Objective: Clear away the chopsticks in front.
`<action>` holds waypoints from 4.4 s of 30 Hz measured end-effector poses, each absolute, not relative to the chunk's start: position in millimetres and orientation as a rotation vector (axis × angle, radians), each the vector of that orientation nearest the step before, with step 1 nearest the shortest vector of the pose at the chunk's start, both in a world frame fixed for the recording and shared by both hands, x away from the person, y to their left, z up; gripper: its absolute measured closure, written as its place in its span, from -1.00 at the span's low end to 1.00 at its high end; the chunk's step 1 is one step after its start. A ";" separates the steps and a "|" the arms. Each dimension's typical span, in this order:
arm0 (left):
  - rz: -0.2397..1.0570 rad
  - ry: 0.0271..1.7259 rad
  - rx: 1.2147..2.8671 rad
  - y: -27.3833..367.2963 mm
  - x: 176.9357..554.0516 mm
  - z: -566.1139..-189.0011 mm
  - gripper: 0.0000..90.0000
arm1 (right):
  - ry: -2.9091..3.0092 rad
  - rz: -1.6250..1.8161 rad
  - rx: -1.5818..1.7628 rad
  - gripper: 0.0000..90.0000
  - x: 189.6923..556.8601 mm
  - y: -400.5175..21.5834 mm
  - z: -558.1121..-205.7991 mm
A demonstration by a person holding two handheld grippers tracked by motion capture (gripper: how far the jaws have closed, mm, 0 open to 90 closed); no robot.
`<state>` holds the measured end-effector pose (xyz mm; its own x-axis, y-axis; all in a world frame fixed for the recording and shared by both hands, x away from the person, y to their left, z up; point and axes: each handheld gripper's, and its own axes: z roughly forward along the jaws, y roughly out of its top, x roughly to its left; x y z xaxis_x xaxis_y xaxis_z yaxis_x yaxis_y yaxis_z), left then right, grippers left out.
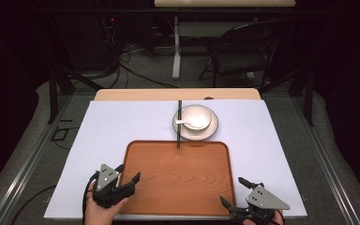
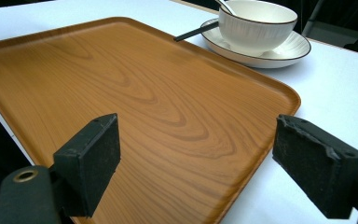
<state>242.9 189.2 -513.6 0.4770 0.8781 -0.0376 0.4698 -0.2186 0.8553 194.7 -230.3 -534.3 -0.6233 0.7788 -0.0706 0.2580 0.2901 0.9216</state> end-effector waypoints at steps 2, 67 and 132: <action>0.592 1.139 1.862 187.8 244.9 -512.9 -0.20 | 2.042 1.319 0.927 -0.67 194.6 -230.5 -534.3; 0.363 1.384 1.979 57.2 411.8 -510.6 0.39 | 2.043 1.343 0.974 -0.67 195.7 -238.8 -534.5; 0.302 1.660 1.823 107.7 436.1 -513.6 0.92 | 2.051 1.363 0.975 -0.67 195.8 -239.4 -534.4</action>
